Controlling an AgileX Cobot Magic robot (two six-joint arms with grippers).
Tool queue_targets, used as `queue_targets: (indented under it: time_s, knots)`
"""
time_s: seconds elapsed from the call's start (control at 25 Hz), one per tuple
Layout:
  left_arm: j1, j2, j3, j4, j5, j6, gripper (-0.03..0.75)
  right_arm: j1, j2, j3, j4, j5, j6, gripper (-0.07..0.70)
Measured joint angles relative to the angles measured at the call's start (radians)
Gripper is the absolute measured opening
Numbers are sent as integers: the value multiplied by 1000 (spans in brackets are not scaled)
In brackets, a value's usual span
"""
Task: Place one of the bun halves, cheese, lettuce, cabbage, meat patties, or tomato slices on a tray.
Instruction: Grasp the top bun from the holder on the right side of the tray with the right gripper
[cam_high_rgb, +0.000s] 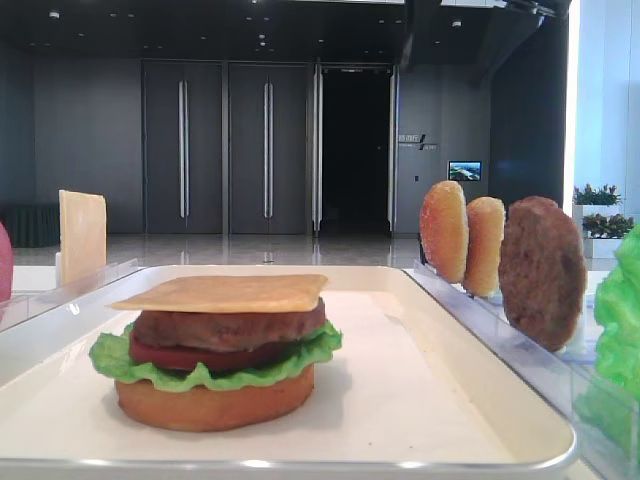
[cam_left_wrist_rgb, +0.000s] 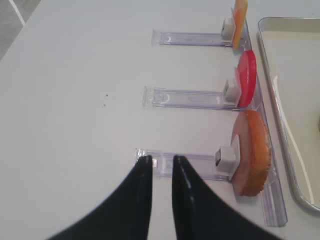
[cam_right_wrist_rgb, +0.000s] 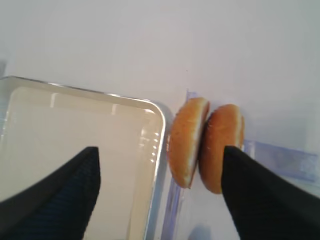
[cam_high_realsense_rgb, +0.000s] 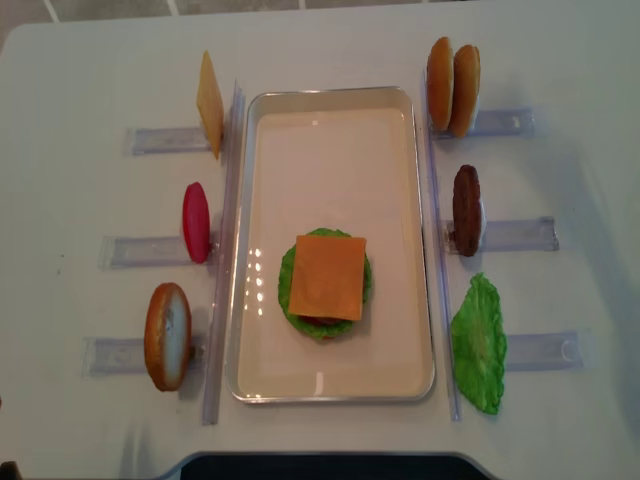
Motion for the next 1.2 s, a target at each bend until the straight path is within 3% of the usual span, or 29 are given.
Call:
queue_targets:
  time_s: [0.6, 1.2]
  knots:
    - [0, 0, 0, 0, 0, 0, 10, 27, 81, -1, -27, -28, 51, 517]
    - [0, 0, 0, 0, 0, -1, 0, 27, 164, -2, -32, 8, 84, 517]
